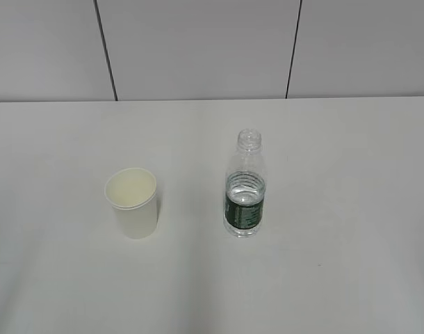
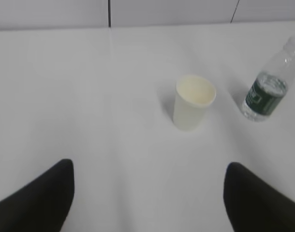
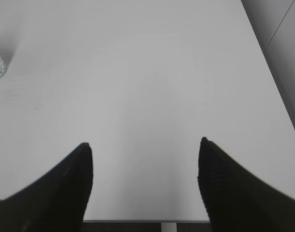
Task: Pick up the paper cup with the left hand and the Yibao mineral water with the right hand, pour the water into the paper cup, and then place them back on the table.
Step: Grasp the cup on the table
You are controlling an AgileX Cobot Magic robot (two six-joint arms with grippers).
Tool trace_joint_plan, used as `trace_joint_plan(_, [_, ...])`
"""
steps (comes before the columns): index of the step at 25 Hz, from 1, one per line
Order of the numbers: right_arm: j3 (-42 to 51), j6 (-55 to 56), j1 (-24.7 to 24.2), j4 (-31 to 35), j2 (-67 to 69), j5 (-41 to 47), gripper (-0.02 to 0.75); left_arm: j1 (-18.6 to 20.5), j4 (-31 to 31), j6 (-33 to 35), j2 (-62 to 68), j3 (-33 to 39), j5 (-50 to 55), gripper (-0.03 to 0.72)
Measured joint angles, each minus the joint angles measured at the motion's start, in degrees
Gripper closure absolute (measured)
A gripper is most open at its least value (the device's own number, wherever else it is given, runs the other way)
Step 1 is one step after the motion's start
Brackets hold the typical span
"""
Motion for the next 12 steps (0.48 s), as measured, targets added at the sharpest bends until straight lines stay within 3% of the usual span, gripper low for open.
trace_joint_plan(12, [0.00, 0.00, 0.00, 0.00, 0.00, 0.00, 0.239, 0.00, 2.56, 4.59, 5.41, 1.29, -23.10, 0.095])
